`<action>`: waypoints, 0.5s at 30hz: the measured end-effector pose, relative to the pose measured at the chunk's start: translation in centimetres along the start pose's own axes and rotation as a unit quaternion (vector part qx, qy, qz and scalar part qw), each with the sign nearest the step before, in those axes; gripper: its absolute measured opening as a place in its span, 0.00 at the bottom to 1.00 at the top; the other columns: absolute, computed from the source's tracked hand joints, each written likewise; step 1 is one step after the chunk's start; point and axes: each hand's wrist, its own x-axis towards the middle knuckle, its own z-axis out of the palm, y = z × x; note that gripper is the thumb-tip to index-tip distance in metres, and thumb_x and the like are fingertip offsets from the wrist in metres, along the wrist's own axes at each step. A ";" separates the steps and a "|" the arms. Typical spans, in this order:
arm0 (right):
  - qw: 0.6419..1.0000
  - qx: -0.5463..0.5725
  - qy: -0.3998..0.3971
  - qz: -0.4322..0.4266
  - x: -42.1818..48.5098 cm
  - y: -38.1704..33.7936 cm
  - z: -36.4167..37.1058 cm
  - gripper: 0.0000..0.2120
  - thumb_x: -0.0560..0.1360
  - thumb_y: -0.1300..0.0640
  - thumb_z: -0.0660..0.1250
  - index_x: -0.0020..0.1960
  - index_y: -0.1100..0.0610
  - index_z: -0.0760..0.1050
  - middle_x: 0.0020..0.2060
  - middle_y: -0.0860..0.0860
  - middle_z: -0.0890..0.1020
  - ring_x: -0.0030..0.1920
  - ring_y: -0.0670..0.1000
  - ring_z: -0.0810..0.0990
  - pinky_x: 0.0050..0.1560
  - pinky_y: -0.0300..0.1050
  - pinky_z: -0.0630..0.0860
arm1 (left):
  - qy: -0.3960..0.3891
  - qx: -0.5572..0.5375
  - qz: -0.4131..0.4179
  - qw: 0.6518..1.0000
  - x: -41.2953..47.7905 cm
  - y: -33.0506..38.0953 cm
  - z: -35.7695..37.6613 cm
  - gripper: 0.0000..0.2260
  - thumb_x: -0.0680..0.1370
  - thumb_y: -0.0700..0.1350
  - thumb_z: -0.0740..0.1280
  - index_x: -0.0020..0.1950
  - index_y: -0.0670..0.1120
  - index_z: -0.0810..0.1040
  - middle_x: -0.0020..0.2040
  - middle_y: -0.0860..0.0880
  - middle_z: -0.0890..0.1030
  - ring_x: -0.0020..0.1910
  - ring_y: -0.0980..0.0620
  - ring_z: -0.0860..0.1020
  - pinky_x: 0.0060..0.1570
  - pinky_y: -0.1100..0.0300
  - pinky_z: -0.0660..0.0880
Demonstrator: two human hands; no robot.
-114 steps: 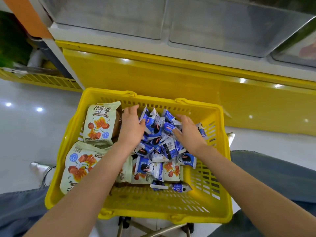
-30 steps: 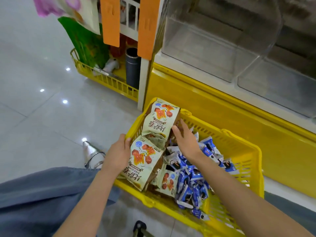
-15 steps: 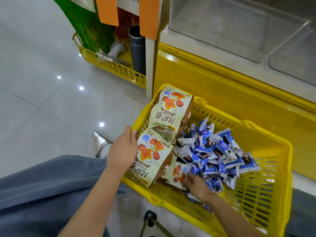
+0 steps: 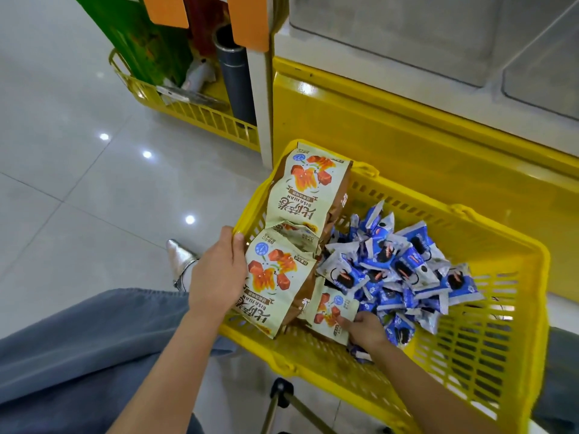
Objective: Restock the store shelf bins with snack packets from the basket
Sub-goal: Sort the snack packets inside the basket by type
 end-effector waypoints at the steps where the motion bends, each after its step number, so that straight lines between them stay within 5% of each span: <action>1: 1.000 0.009 0.004 -0.001 -0.4 0.0 -0.2 0.15 0.75 0.55 0.68 0.36 0.61 0.67 0.33 0.55 0.76 0.32 0.51 0.73 0.32 0.41 0.68 | 0.002 0.006 0.000 1.000 0.0 0.1 -0.1 0.21 0.76 0.62 0.39 0.48 0.51 0.64 0.35 0.50 0.78 0.35 0.52 0.72 0.53 0.45 0.65; 7: 0.998 -0.007 -0.045 -0.047 -3.4 -0.7 -4.2 0.10 0.77 0.56 0.66 0.47 0.64 0.73 0.33 0.52 0.76 0.30 0.47 0.72 0.27 0.36 0.69 | 0.015 0.031 -0.003 0.999 -0.2 0.4 -0.3 0.15 0.81 0.55 0.44 0.48 0.49 0.64 0.35 0.49 0.76 0.36 0.47 0.72 0.44 0.49 0.61; 13: 0.986 -0.112 -0.066 -0.108 -7.1 -3.3 -8.4 0.17 0.77 0.55 0.65 0.34 0.58 0.62 0.28 0.52 0.69 0.25 0.44 0.69 0.27 0.33 0.67 | 0.008 0.004 0.009 1.000 -0.2 0.3 -0.7 0.13 0.82 0.52 0.48 0.54 0.46 0.67 0.37 0.48 0.74 0.39 0.44 0.72 0.40 0.56 0.54; 15: 0.977 -0.151 -0.057 -0.142 -8.4 -4.4 -9.7 0.18 0.78 0.55 0.63 0.33 0.57 0.60 0.28 0.50 0.68 0.25 0.43 0.68 0.29 0.34 0.67 | -0.008 -0.063 -0.008 0.998 -0.3 0.3 -0.9 0.14 0.82 0.51 0.49 0.58 0.45 0.67 0.40 0.46 0.75 0.44 0.41 0.75 0.40 0.54 0.61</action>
